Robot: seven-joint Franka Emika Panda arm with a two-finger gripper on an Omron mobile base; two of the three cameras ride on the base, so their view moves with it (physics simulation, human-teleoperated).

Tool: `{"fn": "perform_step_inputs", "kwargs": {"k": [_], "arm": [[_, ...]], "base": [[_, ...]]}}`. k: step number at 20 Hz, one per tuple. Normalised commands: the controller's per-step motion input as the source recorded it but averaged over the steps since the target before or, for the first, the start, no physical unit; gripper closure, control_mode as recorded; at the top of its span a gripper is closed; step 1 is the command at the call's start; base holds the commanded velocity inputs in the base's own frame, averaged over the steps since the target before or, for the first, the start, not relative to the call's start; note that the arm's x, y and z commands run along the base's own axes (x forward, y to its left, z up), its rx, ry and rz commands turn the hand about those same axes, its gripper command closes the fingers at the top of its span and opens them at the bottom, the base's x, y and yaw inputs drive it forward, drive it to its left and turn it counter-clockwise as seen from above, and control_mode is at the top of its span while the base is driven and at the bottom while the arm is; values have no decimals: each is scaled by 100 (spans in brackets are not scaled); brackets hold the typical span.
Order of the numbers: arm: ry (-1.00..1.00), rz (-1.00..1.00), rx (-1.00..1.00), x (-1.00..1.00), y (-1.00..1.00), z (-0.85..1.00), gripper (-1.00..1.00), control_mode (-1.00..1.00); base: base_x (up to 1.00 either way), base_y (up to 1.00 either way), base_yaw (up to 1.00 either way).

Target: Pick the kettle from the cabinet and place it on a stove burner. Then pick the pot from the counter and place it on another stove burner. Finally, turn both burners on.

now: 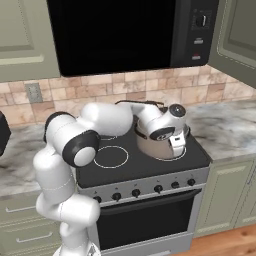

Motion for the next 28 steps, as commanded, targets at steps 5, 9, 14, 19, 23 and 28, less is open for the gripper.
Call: {"fn": "perform_step_inputs", "kwargs": {"k": [5, 9, 14, 19, 23, 28], "arm": [[-8, 0, -4, 8, -1, -1, 100, -100], [-2, -1, -5, 13, -1, -1, 100, -100], [0, -3, -4, 9, -11, -2, 100, -100], [0, -2, -1, 15, -11, -3, 100, -100], [0, 0, 0, 18, -12, -1, 100, -100], [0, 0, 0, 15, -20, 0, 100, -100]], "base": [[0, 0, 0], [0, 0, 0], [0, 0, 0], [0, 0, 0], [0, 0, 0], [0, 0, 0]]}}
